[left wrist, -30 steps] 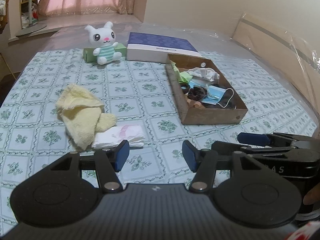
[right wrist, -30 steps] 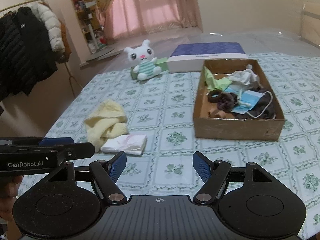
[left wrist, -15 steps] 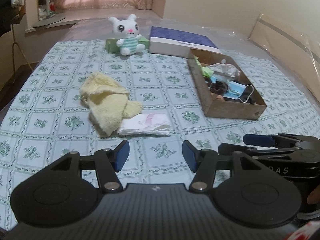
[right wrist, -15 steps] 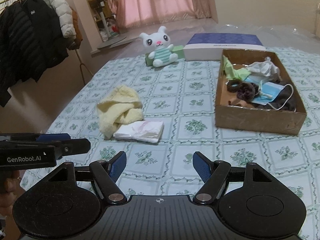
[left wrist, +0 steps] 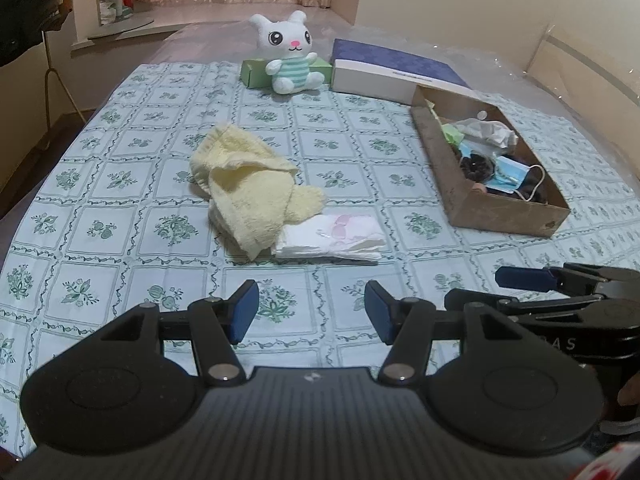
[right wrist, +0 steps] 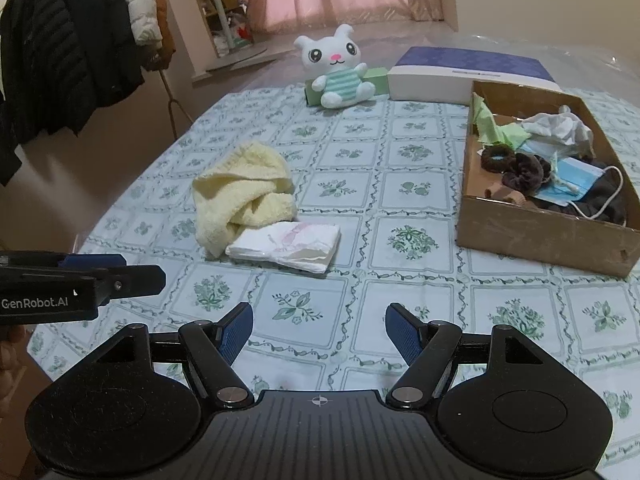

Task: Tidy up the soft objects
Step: 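Lower the left tool onto the yellow towel while the right tool lowers onto the white pad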

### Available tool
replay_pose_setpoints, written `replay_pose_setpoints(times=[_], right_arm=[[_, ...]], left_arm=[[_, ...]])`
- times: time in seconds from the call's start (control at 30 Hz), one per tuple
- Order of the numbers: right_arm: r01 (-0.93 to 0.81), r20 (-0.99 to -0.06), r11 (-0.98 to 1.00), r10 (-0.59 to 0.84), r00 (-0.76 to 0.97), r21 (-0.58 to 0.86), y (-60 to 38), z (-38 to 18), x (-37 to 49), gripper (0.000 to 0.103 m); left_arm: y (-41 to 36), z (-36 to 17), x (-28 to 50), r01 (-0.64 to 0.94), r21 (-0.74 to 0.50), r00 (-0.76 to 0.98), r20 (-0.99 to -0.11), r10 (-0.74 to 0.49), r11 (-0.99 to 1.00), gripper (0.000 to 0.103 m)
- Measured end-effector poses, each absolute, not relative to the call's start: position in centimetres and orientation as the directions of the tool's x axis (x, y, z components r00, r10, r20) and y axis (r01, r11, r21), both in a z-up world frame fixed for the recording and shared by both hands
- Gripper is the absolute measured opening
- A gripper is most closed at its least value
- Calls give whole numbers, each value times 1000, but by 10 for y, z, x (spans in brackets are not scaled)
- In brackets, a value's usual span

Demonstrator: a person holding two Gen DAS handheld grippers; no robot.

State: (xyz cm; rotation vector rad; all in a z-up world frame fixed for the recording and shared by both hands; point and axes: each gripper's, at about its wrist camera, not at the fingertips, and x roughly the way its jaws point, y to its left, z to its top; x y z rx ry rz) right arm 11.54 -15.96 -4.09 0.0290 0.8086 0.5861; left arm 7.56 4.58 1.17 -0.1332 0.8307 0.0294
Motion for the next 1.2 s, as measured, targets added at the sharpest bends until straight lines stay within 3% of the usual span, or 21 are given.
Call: replay_pose_setpoints(times=[0.37,0.47,0.93,1.03,1.07,1.2], right_arm=[[-545,-668,818,510,542,183,-136,-58,142,73],[-570,-657,804,524,542,170,-128,-62,151,73],[-732,-629,680,588,509,44,-82,-89,198,73],[-766,-630,643,604,488,23,-72,-95,208,73],[-776,-633,630,609,479,18,-70,-98,211,73],[-819,-649,574,622,437,-1,-59,-105,219,73]], left_arm=[[55,-7,100,-90,-45,679,-734,28,995,54],[57,-12,109,-91,-16,684,-728,51,996,48],[69,-51,159,-75,46,669,-739,84,996,42],[75,-59,168,-83,49,656,-749,92,995,32],[78,-61,169,-86,44,655,-751,89,995,23],[94,-66,170,-130,23,649,-754,102,991,18]])
